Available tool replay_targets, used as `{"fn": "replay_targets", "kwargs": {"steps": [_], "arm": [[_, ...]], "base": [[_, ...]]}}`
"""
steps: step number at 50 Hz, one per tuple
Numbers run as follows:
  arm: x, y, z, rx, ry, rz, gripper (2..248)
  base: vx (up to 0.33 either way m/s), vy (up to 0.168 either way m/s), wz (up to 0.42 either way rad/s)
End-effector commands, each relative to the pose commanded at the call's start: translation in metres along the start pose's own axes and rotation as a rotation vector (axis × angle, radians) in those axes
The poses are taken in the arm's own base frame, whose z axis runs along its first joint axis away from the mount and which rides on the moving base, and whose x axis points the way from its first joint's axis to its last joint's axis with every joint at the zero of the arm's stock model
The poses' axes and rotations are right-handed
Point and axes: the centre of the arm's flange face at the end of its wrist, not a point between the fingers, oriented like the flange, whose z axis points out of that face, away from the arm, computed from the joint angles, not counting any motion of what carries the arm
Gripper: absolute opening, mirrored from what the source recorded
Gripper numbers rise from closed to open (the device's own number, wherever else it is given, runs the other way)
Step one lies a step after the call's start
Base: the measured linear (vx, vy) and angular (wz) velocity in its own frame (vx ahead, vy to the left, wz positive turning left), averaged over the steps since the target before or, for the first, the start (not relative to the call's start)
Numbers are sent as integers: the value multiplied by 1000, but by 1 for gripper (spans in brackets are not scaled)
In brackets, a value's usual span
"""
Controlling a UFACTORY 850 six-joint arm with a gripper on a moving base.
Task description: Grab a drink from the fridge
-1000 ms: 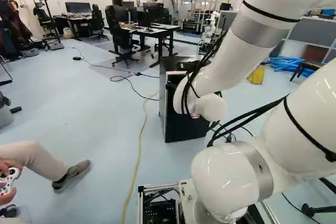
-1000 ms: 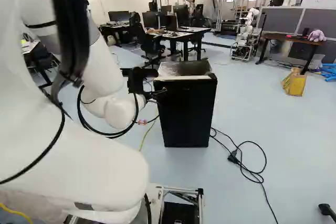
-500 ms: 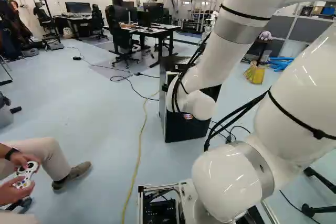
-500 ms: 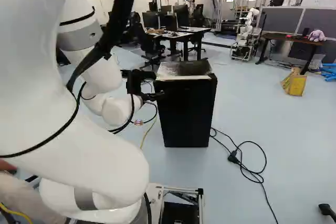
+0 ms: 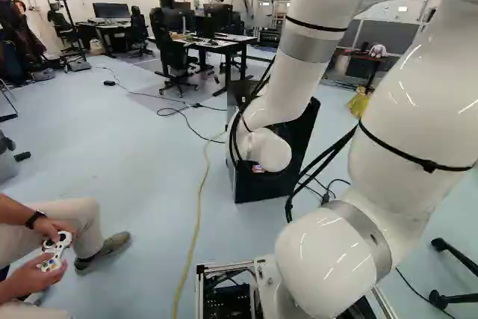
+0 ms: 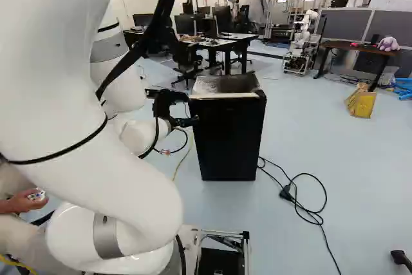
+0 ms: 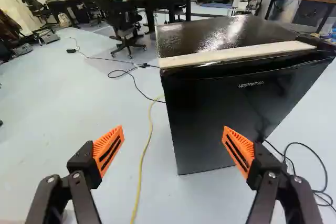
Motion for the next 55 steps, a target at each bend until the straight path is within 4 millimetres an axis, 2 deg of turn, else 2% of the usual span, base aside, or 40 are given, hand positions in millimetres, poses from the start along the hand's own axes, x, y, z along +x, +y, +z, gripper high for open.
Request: {"fn": "replay_targets", "kwargs": {"steps": [55], "arm": [[-25, -59, 67, -164, 85, 40, 247]], "base": [[0, 0, 0]]}}
